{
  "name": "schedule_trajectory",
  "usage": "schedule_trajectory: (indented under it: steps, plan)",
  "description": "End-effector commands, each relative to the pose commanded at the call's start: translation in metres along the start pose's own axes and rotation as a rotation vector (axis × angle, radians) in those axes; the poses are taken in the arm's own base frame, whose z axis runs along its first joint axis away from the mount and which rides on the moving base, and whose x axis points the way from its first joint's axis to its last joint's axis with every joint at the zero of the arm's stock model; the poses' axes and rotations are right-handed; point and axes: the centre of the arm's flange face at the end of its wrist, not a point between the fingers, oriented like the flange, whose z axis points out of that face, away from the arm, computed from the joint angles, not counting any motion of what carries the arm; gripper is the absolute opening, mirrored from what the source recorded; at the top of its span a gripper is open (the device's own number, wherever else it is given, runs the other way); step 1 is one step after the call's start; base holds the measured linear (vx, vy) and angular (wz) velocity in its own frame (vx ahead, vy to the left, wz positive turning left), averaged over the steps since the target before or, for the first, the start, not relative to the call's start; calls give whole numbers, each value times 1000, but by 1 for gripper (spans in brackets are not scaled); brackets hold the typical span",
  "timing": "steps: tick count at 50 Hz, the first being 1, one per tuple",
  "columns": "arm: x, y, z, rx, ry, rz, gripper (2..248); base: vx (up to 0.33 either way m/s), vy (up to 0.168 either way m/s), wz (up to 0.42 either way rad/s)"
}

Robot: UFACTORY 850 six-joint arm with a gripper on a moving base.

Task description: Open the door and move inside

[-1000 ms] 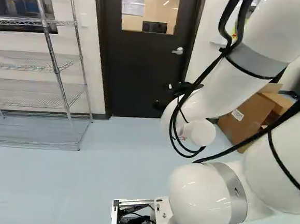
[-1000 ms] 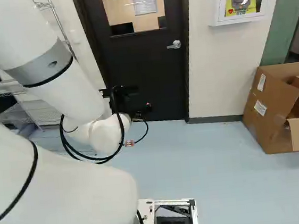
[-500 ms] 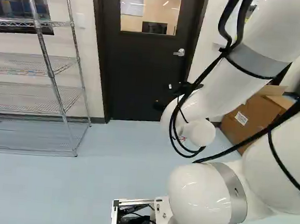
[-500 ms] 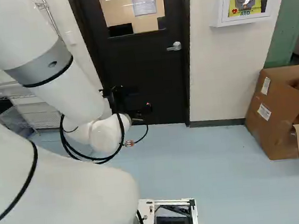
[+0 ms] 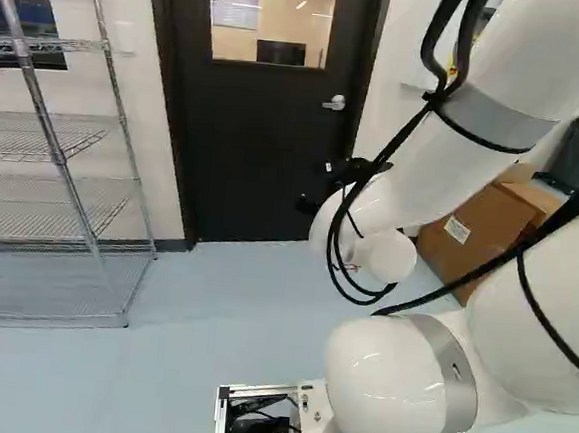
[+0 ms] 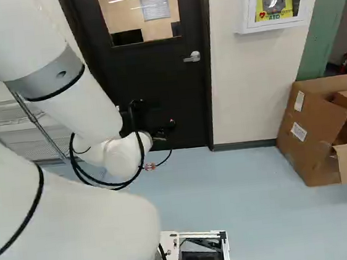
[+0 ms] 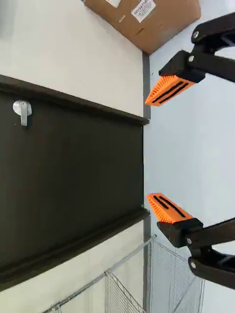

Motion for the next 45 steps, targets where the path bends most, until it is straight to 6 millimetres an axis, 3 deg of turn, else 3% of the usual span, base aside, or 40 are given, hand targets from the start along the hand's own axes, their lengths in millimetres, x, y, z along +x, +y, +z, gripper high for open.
schedule_trajectory:
  steps: [11,45]
  plan:
    - [0,0,0,0,0,0,247,130,-33,-195]
    - [0,0,0,0,0,0,247,127,2,-8]
